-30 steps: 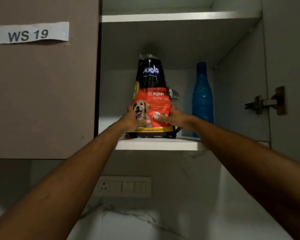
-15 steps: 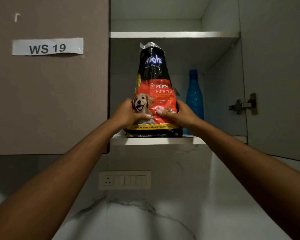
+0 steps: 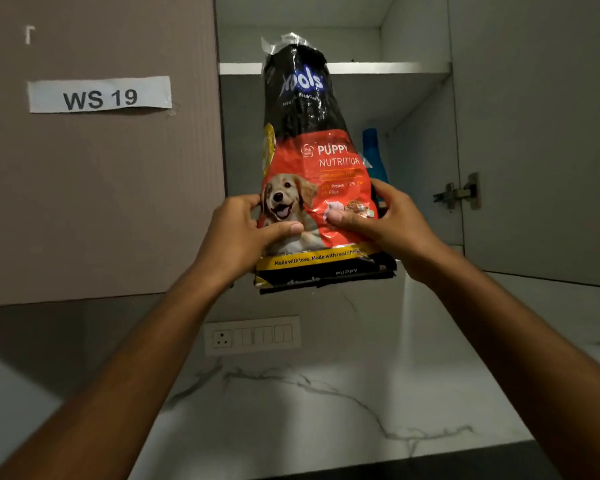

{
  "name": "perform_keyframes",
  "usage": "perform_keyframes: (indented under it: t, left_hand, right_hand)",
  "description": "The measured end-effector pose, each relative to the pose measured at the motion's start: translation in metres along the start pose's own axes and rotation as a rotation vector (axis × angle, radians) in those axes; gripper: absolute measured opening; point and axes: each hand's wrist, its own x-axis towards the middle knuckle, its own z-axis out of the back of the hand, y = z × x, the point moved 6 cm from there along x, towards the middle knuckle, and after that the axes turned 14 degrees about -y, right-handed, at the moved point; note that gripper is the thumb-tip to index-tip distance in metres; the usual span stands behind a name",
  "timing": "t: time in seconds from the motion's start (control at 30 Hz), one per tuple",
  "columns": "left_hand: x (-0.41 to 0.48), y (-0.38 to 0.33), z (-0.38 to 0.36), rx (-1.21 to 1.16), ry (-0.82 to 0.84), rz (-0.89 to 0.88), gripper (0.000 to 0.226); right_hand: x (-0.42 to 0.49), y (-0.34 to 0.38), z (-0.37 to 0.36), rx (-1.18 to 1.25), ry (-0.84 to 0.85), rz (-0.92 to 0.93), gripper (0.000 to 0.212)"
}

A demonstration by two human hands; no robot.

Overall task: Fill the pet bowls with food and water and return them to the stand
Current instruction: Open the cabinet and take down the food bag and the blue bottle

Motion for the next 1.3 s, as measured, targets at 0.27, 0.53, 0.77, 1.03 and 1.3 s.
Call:
perform_keyframes:
  t: [0.27,0.53,0.77,1.03,1.3]
  left_hand:
    - [-0.094,0.029,-0.001,-0.032,-0.025,0.058,0.038]
    - [-0.205,0.08,-0.019,0.024,-0.099,0.229,0.056]
    - [-0.298,0.143,-0.034,0.069,-0.09,0.409,0.073]
    - [-0.404,0.221,-0.037,0.109,0.028,0.632,0.084]
    - [-0.463,0.275,-0.038,0.202,0.139,0.666,0.074]
  right_hand:
    - [-0.087,-0.038,0.013,0.012,0.014,-0.052,0.056]
    - [-0.172,-0.127,0.017,0.02,0.095,-0.18,0.081]
    - [-0.266,-0.202,0.018,-0.013,0.083,-0.328,0.082]
    - [-0.377,-0.283,0.01,-0.077,0.111,-0.502,0.084]
    - [-0.429,-0.324,-0.005,-0.159,0.193,-0.602,0.086]
